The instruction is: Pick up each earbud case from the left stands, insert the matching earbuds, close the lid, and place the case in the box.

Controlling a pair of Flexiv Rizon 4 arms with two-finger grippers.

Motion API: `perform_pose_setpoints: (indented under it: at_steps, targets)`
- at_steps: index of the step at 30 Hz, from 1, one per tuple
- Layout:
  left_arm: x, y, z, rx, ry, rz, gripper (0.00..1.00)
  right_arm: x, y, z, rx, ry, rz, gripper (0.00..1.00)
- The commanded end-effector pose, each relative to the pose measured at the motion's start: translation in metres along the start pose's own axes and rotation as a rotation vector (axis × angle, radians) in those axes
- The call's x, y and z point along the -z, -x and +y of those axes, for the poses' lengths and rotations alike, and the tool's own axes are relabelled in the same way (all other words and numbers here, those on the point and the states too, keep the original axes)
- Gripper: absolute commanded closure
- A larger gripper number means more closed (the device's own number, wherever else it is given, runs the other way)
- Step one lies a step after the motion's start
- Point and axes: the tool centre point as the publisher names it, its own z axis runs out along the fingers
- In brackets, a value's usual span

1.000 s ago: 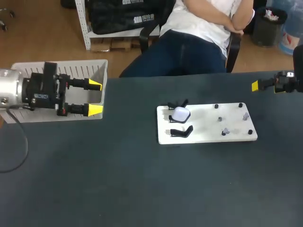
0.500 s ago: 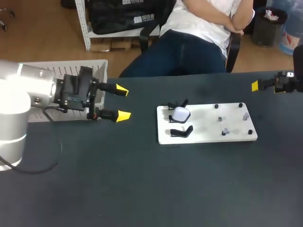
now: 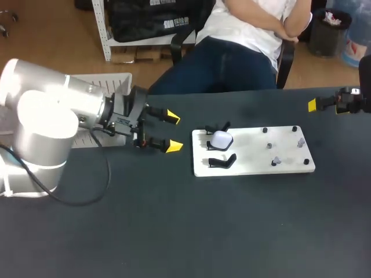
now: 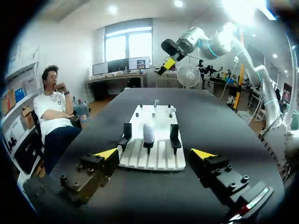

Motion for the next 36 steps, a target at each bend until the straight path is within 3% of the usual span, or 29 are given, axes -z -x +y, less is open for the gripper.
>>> perform_pose_setpoints:
  at_steps: [1, 10, 25, 31, 36]
  targets:
    - [-0.017, -0.001, 0.007, -0.001, -0.002, -0.007, 0.0, 0.0, 0.0, 0.0, 0.0, -0.001, 0.0, 0.0]
    - [-0.036, 0.0, 0.009, 0.032, -0.013, -0.009, 0.0, 0.0, 0.0, 0.0, 0.0, -0.001, 0.0, 0.0]
    - [-0.036, 0.0, 0.009, 0.032, -0.013, -0.009, 0.0, 0.0, 0.0, 0.0, 0.0, -0.001, 0.0, 0.0]
    - [-0.051, 0.005, 0.011, 0.047, 0.029, -0.021, 0.0, 0.0, 0.0, 0.0, 0.0, -0.001, 0.0, 0.0]
    - [-0.067, 0.006, 0.013, 0.06, 0.007, -0.027, 0.0, 0.0, 0.0, 0.0, 0.0, -0.001, 0.0, 0.0]
